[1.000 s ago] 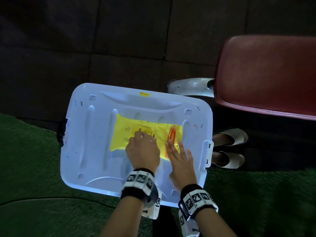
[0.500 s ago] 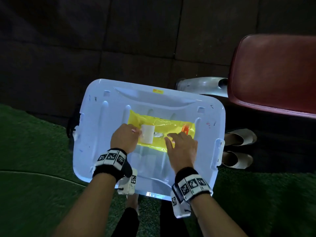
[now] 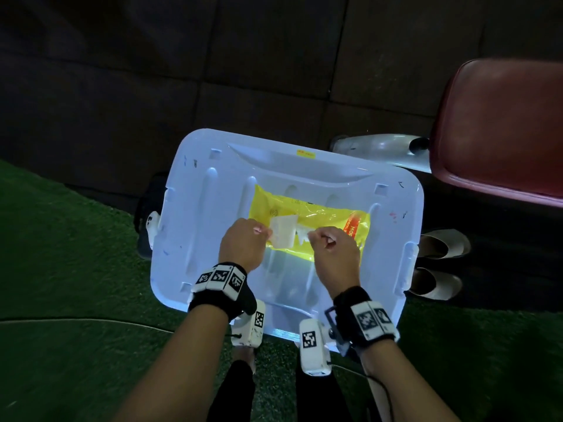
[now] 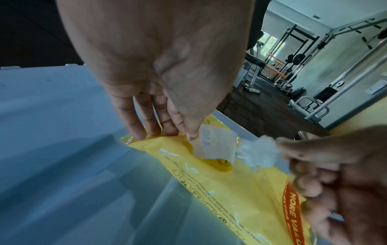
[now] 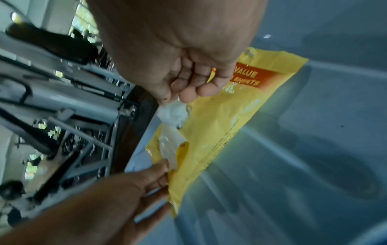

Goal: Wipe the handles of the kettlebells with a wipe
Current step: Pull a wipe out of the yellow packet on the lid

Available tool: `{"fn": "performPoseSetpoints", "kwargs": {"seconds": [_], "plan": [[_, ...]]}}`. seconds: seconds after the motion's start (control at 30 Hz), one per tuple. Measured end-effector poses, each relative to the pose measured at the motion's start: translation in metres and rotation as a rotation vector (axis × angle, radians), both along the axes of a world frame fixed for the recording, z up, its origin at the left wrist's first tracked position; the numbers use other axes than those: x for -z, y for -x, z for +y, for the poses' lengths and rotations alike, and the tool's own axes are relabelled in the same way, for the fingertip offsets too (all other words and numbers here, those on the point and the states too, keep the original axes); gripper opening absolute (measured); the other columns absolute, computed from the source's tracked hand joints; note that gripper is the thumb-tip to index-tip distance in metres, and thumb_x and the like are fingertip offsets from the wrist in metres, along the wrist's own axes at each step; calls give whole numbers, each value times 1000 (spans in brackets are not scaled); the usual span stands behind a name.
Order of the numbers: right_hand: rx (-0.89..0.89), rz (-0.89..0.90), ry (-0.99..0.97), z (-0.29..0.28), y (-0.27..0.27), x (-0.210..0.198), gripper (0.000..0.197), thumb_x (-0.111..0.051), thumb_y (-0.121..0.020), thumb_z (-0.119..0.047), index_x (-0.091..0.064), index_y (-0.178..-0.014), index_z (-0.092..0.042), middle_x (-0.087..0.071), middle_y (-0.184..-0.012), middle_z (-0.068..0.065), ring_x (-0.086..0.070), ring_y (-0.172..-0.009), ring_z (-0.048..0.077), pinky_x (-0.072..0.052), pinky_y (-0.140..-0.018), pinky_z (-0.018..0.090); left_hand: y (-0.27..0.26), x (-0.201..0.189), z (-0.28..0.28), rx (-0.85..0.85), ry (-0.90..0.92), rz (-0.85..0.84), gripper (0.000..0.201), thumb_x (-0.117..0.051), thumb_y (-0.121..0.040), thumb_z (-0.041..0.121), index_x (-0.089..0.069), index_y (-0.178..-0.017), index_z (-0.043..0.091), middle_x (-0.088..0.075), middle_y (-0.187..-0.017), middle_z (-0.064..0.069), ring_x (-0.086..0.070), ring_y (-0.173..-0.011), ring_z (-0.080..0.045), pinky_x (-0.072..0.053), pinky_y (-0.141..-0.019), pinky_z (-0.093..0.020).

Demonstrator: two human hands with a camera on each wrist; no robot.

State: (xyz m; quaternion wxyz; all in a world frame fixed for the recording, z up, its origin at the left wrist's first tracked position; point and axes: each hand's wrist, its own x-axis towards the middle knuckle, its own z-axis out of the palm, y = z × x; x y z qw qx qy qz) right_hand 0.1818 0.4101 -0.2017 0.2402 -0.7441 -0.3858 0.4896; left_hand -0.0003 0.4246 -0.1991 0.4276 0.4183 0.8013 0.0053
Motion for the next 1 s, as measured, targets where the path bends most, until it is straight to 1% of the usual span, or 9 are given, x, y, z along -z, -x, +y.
{"fn": "performPoseSetpoints", "kwargs": {"seconds": [0.13,0.2,0.33,0.43,0.5,0.57,0.7,0.8,1.0], "plan": [[190,198,-67,-15,-35,-25,10,-61,-102,-13,-62,-93,-17,-71,-95,8,-70,-73,19,-55,-66,38,1,-2,-4,-2,-39,-28,21,-62,-101,33,-73,-110,16,-66,-120,-7,-63,-116,-25,-44,-96,-34],[254,203,-133,-24,-51,-36,10,-52,-107,-13,-53,-97,-14,-75,-101,-4,-74,-74,22,-59,-64,40,1,-2,-8,7,-65,-32,20,-63,-101,33,-72,-108,17,-66,-118,-7,-62,-117,-26,-46,-98,-37],[197,-25,-155,-37,-59,-38,9,-49,-108,-16,-44,-100,-12,-69,-75,-8,-71,-66,-4,-58,-68,25,-9,-2,-18,62,-184,0,14,-68,-97,36,-73,-98,23,-66,-113,-5,-61,-112,-28,-48,-97,-44],[312,-82,-195,-33,-67,-27,12,-47,-105,-27,-42,-97,-35,-68,-84,10,-75,-63,14,-63,-68,46,-24,-5,-23,93,-267,-10,8,-69,-96,34,-68,-90,29,-66,-112,-3,-60,-112,-26,-46,-95,-39],[467,-8,-246,-25,-78,-28,21,-42,-106,-20,-37,-93,-36,-66,-87,24,-75,-58,24,-63,-64,44,-31,-5,-24,96,-300,-28,8,-69,-95,35,-66,-88,31,-65,-112,-3,-60,-112,-25,-45,-94,-35],[527,55,-256,-19,-88,-35,24,-38,-109,-12,-37,-93,-31,-65,-81,18,-74,-55,22,-62,-63,39,-36,-4,-24,89,-306,-31,9,-67,-95,37,-67,-88,31,-64,-113,-3,-59,-115,-23,-45,-96,-34],[278,47,-160,-18,-90,-26,22,-52,-106,-18,-47,-91,-33,-68,-78,5,-75,-72,32,-62,-74,51,-48,-8,-21,73,-328,-7,6,-73,-92,32,-71,-88,29,-60,-116,-3,-59,-117,-23,-43,-94,-30],[43,-25,-82,-19,-79,-2,19,-59,-102,-13,-52,-89,-26,-68,-83,2,-73,-79,27,-61,-75,41,-58,-10,-20,147,-348,-33,6,-74,-92,33,-72,-89,27,-58,-111,-5,-59,-112,-27,-44,-89,-30],[-99,-491,-110,-24,-71,37,10,-72,-90,-26,-69,-95,-18,-42,-137,10,-43,-111,30,-41,-96,38,-74,1,-23,508,-278,-58,29,-69,-96,32,-71,-123,24,-55,-135,-6,-51,-124,-29,-46,-104,-43]]}}
